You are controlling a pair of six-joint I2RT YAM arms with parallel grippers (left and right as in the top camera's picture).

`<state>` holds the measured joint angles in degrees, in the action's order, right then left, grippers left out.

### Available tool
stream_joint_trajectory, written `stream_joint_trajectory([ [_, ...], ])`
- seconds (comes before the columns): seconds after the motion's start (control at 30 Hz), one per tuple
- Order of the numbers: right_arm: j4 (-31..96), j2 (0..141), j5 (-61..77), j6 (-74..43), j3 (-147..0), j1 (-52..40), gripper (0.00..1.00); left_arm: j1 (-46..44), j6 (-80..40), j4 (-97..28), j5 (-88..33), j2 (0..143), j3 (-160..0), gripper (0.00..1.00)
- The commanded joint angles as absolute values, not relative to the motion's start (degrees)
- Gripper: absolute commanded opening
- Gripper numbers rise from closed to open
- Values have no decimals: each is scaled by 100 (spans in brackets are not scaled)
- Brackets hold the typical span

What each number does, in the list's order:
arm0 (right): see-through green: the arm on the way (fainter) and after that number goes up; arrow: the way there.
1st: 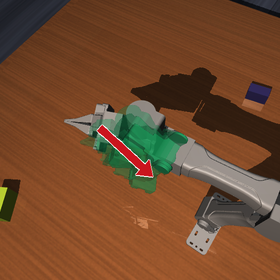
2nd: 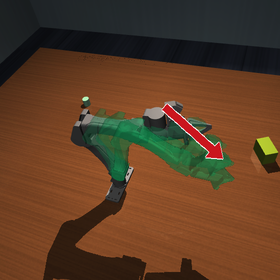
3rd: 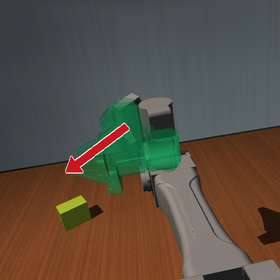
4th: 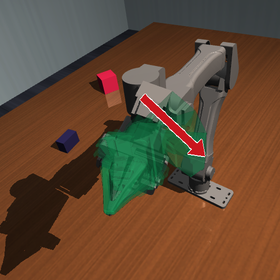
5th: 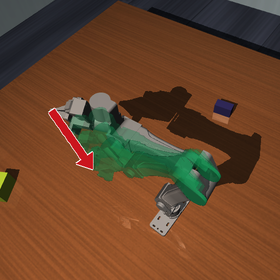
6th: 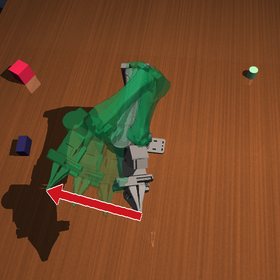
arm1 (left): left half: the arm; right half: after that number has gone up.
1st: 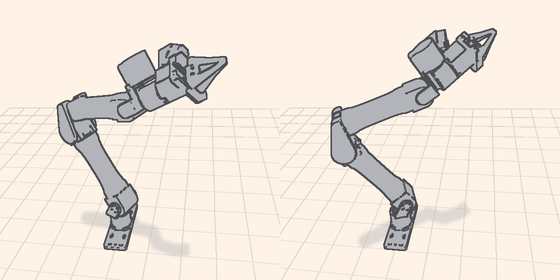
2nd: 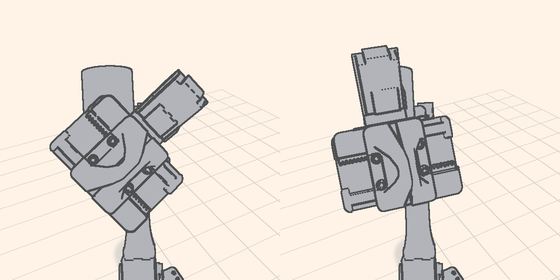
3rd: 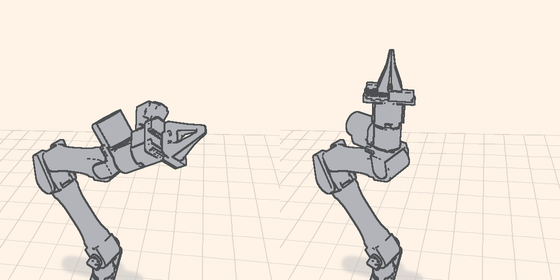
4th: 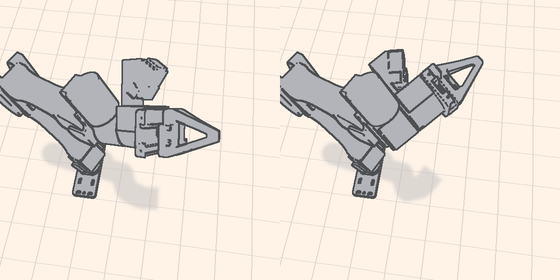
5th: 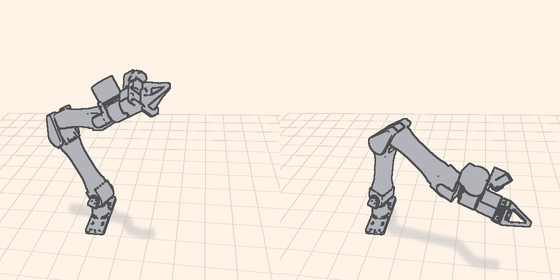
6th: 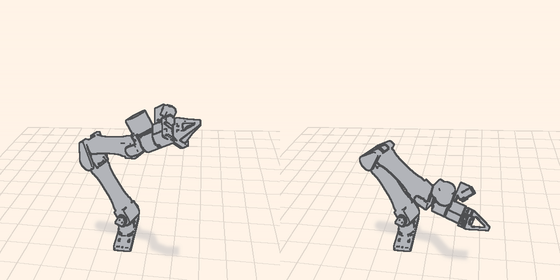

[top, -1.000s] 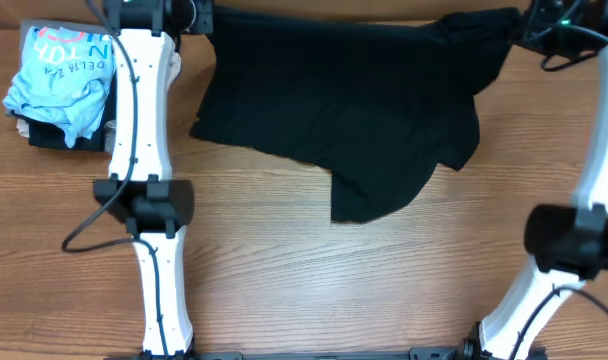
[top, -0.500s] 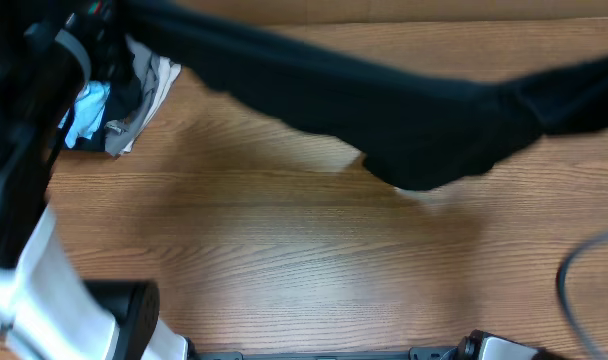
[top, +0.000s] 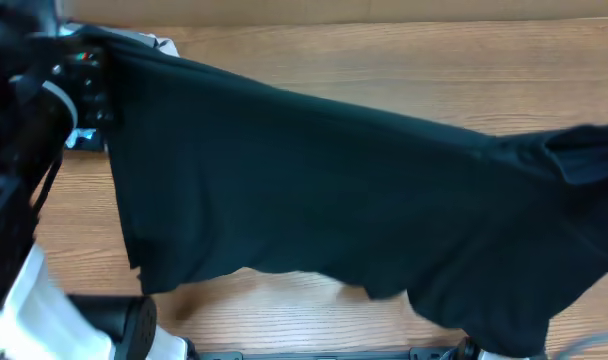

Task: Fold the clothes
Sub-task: 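Lay the stretched shirt flat on the table and release both grippers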

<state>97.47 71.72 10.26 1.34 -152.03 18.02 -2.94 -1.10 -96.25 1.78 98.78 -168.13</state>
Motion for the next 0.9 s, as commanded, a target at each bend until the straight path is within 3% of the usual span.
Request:
stream_joint_trajectory([
  [0.0,9703,7738,913,209,-14525,1850,4,-226,-45,-9668,290,10532,-16623,4],
  [0.37,9367,9832,1166,495,-12851,1704,4,-228,-30,-9432,165,12923,-16462,4],
  [0.63,7435,11891,1424,242,-12711,1479,4,-228,-25,-7516,163,14689,-16462,4],
  [0.87,6110,12532,1758,-49,-12711,1313,4,-228,-43,-6353,156,15194,-16462,4],
])
